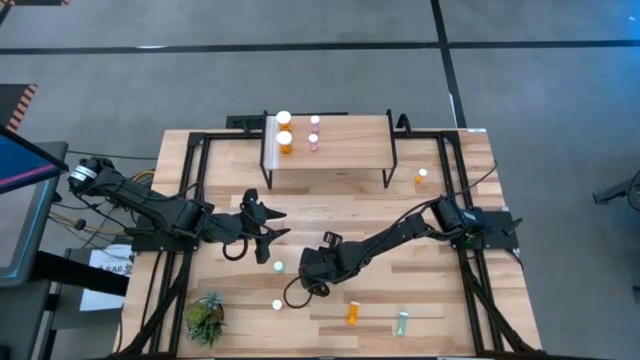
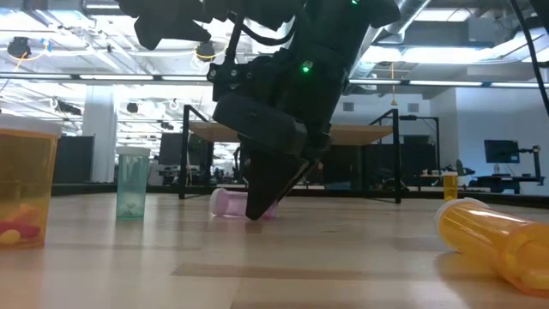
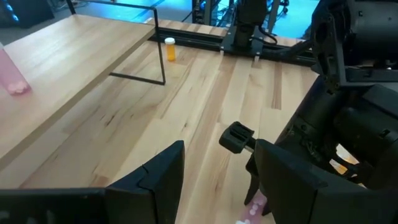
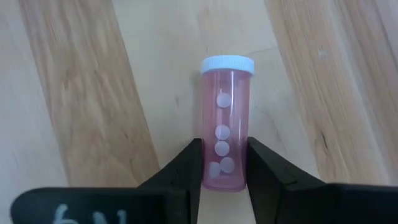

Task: Pick and place medicine bottles onto shelf by color
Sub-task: Put the pink pill bottle on the shelf aligned with the other pink pill bottles

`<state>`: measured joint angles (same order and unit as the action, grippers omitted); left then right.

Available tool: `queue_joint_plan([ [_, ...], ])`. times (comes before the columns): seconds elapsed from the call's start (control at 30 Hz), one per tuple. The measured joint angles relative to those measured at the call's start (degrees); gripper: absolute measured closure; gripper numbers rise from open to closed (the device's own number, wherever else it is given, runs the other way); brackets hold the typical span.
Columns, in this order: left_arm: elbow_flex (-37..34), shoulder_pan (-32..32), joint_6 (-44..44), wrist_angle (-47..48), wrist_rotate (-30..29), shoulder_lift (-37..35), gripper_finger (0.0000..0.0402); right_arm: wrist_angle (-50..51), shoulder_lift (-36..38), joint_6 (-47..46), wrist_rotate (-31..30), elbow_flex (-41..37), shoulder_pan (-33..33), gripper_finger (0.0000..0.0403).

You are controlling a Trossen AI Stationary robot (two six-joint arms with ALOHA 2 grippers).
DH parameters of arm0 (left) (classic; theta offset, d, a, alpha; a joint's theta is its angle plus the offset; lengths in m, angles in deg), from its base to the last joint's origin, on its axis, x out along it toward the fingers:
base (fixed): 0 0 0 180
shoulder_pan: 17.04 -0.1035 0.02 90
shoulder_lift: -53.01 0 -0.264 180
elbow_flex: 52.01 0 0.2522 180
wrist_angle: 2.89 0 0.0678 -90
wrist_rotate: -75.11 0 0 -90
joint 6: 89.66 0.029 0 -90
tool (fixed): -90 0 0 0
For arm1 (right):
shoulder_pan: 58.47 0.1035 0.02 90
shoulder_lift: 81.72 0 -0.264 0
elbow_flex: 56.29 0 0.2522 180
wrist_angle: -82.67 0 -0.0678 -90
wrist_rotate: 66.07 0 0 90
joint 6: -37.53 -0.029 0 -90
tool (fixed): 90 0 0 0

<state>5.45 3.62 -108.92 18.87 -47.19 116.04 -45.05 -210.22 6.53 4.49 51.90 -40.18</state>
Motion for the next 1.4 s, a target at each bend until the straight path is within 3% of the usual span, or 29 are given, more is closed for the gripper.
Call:
queue_joint_plan([
  [0.4, 0.0, 0.0, 1.0, -1.4, 0.4, 0.0, 0.0219, -1.1, 0.7, 1.3, -0.2, -0.3, 0.2, 0.0279],
  [0.63, 0.0, 0.0, 1.0, -1.4, 0.6, 0.0, 0.0219, -2.6, 4.5, 1.3, -4.8, -2.4, 1.3, 0.0283],
  [0.83, 0.0, 0.0, 1.0, -1.3, 1.2, 0.0, 0.0219, -14.5, 13.3, 0.9, -5.0, -15.6, 1.0, 0.0283],
  [1.1, 0.2, -0.4, 2.8, -5.8, 1.4, 0.0, 0.0219, -40.9, 28.6, 6.0, -4.9, -35.9, -0.7, 0.0282],
  [1.23, 2.3, -1.8, 4.4, -9.4, 1.5, 0.0, 0.0219, -47.7, 33.0, 10.7, -5.3, -39.8, -1.9, 0.0282],
  [1.4, 6.1, -5.5, 6.6, -7.5, 10.1, 0.0, 0.0219, -51.1, 35.1, 16.6, -6.2, -39.9, -3.3, 0.0282],
])
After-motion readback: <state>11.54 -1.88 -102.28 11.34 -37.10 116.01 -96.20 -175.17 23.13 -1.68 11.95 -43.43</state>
